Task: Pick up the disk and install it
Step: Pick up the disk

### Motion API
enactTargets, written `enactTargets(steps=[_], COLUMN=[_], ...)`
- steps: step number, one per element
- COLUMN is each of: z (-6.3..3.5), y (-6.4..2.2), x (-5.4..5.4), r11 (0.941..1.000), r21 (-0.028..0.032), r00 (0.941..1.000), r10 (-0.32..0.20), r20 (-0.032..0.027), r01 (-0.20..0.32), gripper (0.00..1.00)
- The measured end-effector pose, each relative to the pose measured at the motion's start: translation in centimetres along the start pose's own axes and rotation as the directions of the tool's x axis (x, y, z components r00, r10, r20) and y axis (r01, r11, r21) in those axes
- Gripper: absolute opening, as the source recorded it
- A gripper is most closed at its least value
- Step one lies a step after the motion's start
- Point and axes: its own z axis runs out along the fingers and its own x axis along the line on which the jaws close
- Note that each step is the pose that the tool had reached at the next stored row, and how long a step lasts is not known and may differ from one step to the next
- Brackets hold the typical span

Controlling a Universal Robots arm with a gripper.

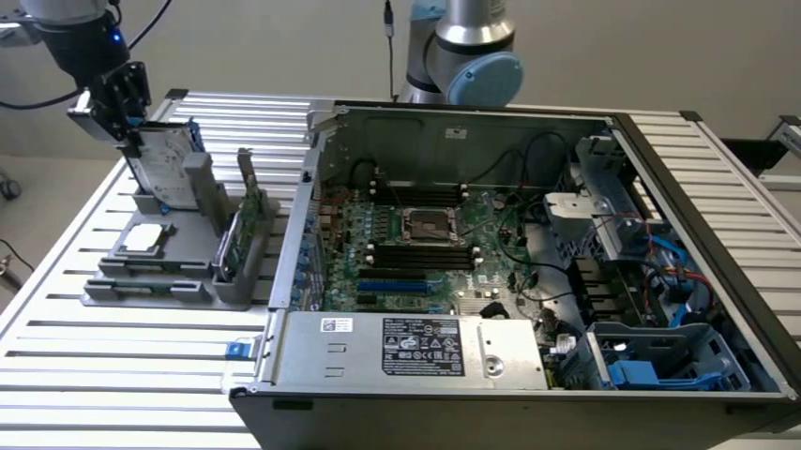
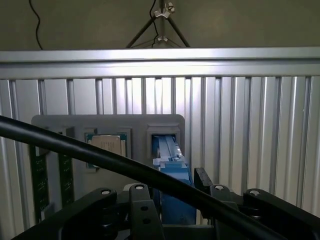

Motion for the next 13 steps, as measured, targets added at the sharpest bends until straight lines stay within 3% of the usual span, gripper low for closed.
enactTargets(steps=[13], z=[0.09], y=[0.00], x=[0.00], r11=[1.0000], r21=[-0.0009], r00=[0.9999], r10=[0.004], r20=[-0.0103], r01=[-0.004], gripper=[0.45])
